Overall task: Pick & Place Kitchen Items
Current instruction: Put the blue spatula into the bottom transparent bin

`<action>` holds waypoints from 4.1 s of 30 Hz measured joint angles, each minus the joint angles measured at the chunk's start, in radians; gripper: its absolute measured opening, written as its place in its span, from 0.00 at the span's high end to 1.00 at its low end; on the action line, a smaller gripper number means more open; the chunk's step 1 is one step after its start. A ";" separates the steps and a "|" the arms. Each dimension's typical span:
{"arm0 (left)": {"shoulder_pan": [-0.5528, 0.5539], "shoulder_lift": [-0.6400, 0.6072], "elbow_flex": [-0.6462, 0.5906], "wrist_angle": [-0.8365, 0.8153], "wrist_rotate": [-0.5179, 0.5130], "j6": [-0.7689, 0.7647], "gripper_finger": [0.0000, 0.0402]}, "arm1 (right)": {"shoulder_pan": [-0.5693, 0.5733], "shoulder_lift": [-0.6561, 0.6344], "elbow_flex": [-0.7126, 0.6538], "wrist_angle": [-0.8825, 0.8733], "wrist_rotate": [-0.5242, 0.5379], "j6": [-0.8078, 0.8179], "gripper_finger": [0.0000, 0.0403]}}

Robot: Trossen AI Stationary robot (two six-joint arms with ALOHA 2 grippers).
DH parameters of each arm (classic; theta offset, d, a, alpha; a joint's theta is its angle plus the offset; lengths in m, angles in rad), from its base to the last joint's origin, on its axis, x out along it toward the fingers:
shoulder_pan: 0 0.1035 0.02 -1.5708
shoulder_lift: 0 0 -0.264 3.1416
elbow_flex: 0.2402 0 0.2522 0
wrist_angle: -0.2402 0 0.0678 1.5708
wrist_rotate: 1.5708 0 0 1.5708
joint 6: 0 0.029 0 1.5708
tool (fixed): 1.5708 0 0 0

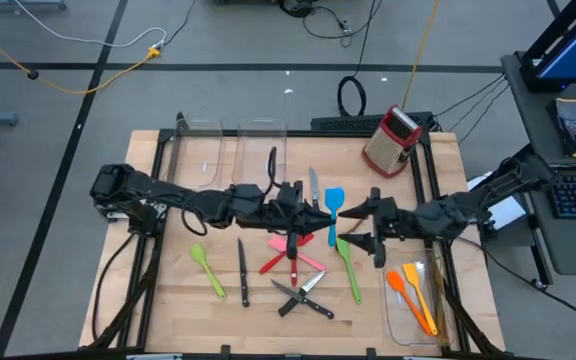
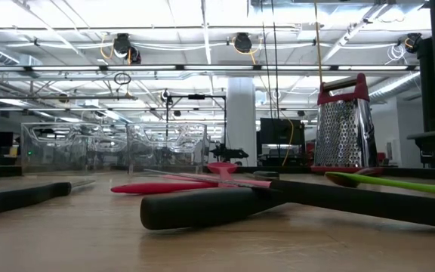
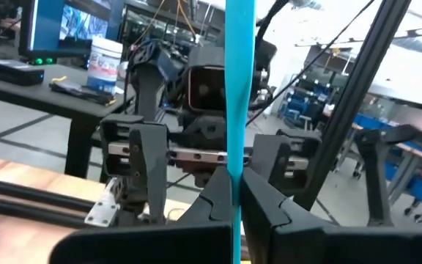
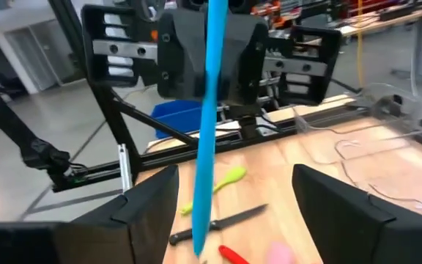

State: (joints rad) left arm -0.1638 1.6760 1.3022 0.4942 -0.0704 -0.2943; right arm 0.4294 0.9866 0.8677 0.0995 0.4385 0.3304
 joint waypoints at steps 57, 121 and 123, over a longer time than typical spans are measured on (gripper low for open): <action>0.074 0.004 -0.001 -0.339 0.019 -0.031 0.56 | -0.136 0.044 0.001 -0.106 -0.031 0.271 0.95; 0.177 -0.313 -0.404 -0.436 0.208 0.077 0.42 | 0.356 -0.196 0.001 -0.717 -0.490 1.659 0.95; 0.177 -0.357 -0.459 -0.364 0.194 0.077 0.42 | 0.393 -0.184 0.001 -0.718 -0.527 1.716 0.95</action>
State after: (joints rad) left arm 0.0135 1.3191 0.8434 0.1298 0.1237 -0.2177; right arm 0.8225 0.8028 0.8684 -0.6189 -0.0886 2.0466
